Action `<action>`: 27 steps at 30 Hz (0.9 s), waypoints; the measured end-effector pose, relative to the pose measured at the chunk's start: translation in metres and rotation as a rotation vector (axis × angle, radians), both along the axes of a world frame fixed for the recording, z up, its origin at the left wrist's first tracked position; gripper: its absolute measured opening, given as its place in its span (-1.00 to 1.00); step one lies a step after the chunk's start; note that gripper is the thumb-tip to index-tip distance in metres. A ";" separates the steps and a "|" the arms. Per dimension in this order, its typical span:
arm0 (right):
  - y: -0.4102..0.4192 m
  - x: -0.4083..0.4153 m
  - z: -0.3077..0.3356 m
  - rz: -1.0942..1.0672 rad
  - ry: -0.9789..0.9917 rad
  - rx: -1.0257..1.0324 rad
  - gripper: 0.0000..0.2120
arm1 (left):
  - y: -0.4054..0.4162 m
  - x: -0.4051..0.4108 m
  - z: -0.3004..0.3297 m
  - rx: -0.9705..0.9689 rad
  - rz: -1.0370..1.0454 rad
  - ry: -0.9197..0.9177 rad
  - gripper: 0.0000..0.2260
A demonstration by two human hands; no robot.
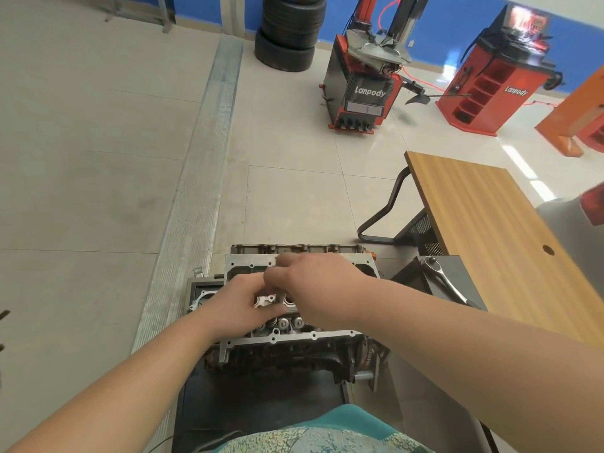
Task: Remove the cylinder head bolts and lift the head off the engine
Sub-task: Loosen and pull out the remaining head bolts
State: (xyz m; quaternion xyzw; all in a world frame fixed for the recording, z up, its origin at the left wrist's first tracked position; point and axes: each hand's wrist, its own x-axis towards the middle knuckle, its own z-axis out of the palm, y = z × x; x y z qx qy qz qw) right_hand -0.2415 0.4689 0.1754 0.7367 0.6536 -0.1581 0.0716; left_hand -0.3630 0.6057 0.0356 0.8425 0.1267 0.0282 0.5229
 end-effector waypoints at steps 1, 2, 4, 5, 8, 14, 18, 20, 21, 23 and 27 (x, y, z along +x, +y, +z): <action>-0.002 0.002 0.003 0.046 0.076 0.010 -0.70 | 0.001 -0.001 0.000 0.001 0.010 0.025 -0.83; -0.002 0.004 0.005 0.045 0.144 0.026 -0.67 | 0.001 -0.001 -0.002 0.003 0.025 0.048 -0.84; 0.000 0.000 0.005 -0.037 0.146 0.074 -0.72 | 0.002 0.001 -0.006 0.022 0.079 0.046 -0.84; 0.002 -0.002 0.003 -0.082 0.064 0.053 -0.68 | 0.000 0.001 -0.004 0.041 0.098 0.023 -0.78; 0.004 -0.004 -0.001 -0.061 -0.078 0.008 -0.81 | -0.004 -0.001 -0.002 -0.012 0.059 -0.005 -0.73; 0.000 -0.008 0.006 -0.007 -0.014 0.037 -0.67 | -0.001 0.001 0.000 0.017 0.022 0.112 -0.87; 0.005 -0.005 -0.004 -0.083 -0.148 0.021 -0.84 | -0.005 0.004 -0.003 -0.023 0.017 0.030 -0.75; 0.002 0.000 -0.002 0.016 -0.066 0.034 -0.81 | -0.004 0.001 -0.006 -0.098 -0.005 0.073 -0.80; -0.001 0.002 0.000 0.074 -0.003 0.046 -0.69 | -0.003 0.000 -0.008 -0.093 0.000 0.089 -0.83; -0.003 0.001 0.001 0.050 0.078 0.107 -0.69 | -0.003 0.001 -0.007 -0.039 0.037 0.098 -0.85; 0.002 -0.005 -0.009 -0.108 -0.044 0.109 -0.66 | -0.006 0.009 -0.006 0.014 0.091 0.065 -0.73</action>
